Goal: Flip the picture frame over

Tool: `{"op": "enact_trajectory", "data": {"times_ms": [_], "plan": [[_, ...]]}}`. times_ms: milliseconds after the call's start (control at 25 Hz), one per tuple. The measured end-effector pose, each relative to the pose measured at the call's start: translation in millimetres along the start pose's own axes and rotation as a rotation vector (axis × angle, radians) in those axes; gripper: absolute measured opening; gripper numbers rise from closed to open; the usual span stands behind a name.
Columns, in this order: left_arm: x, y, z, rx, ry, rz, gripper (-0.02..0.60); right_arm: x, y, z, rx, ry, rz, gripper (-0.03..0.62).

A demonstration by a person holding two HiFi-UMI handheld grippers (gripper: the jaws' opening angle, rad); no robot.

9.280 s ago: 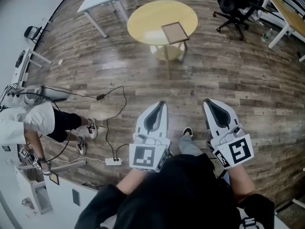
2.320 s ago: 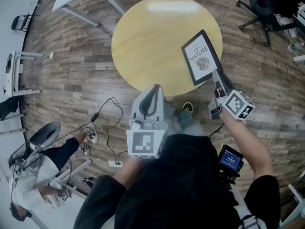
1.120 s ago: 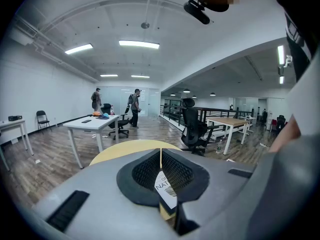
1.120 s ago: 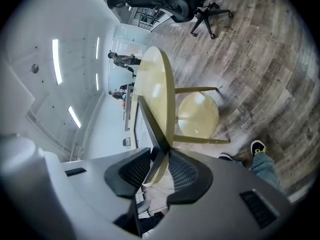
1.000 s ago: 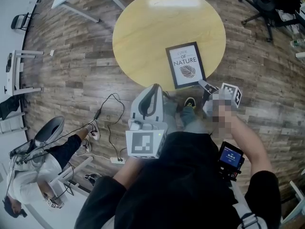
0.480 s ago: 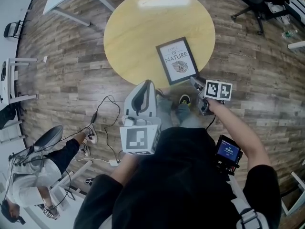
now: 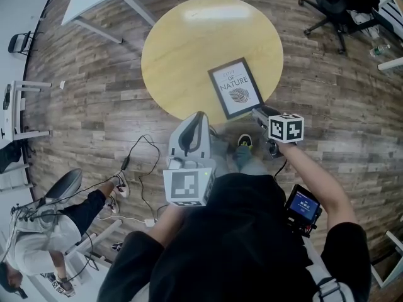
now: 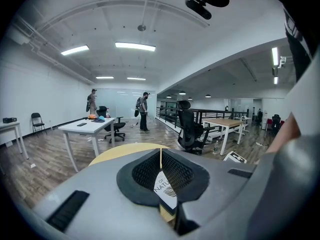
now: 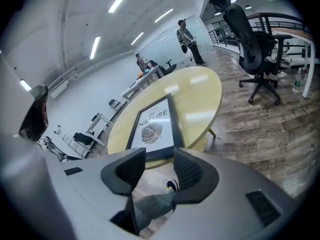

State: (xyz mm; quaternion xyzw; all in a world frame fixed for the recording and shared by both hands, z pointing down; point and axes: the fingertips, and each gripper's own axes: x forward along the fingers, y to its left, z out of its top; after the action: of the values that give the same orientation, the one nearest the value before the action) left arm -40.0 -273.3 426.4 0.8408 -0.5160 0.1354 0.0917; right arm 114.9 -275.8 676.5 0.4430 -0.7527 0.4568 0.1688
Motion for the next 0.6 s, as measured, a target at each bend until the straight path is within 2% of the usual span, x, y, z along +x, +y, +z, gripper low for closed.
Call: {"op": "enact_trajectory", "data": {"times_ms": [80,200,480,600], "plan": [[0.6,0.9,4.4,-0.004,-0.005,-0.002,0.029,-3.8,6.3,9.3,-0.027,-0.015,0.003,0.164],[3.3,2.0,12.7,0.009,-0.027,-0.007,0.029,-15.6,24.5,37.9,-0.124,-0.075,0.018,0.164],[8.9,-11.8,47.2,0.014,-0.096,-0.015,0.029,-90.7,100.4,133.6,-0.483,-0.345,0.065,0.163],[13.2,-22.2,69.4,0.009,-0.132,-0.030,0.029,-133.5,129.0,171.6,-0.576,-0.453,0.050,0.123]]}}
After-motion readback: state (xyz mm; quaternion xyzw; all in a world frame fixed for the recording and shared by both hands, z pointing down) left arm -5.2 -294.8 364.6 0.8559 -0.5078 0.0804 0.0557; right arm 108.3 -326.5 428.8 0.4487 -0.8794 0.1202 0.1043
